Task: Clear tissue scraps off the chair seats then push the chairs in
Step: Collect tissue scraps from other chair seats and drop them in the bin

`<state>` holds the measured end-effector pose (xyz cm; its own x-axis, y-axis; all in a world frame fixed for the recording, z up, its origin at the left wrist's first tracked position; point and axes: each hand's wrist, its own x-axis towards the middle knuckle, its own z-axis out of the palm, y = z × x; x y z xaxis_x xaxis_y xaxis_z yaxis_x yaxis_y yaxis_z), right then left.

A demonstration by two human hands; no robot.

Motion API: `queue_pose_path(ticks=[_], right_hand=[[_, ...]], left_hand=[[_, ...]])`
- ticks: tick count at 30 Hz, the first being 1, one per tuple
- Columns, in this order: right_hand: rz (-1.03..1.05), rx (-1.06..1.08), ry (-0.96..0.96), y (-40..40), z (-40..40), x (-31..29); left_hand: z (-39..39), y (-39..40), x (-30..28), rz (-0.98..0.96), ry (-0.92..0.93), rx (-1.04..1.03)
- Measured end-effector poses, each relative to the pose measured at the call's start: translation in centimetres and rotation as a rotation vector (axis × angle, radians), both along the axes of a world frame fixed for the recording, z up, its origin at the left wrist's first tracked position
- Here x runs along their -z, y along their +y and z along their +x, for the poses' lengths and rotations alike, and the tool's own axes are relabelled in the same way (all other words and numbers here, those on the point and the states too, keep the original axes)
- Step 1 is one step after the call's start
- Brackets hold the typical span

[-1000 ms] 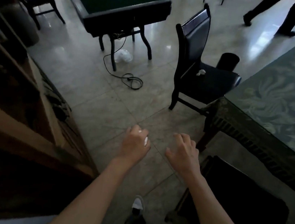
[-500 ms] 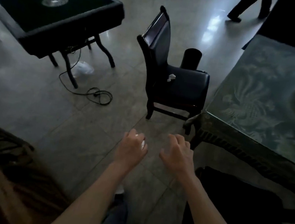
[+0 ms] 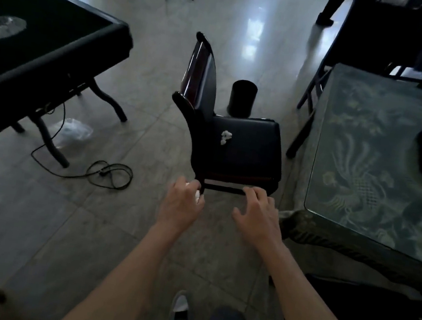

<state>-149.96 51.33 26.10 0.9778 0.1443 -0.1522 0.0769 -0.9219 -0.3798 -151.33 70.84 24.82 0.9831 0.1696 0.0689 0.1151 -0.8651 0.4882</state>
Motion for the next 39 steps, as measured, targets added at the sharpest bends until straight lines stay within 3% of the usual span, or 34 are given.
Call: queue_pose_path(ticks=[13,27,32,39], right_hand=[[0.000,0.047,-0.048,1.0,18.7,0.5],[0.068,-0.066,0.044,-3.2,45.8,2.9],[0.096,-0.080,0.073,-2.9,51.4,5.4],[0.117,-0.066,0.148,-1.5,54.4,13.1]], left_hand=[[19.2,0.0,0.4,-0.001,-0.053,0.099],[43.2,-4.1,1.7,-0.034,0.104,-0.083],[48.0,-4.2,3.8,-0.132,0.141,-0.173],[50.1,-3.2,11.0,-0.289,0.211,-0.288]])
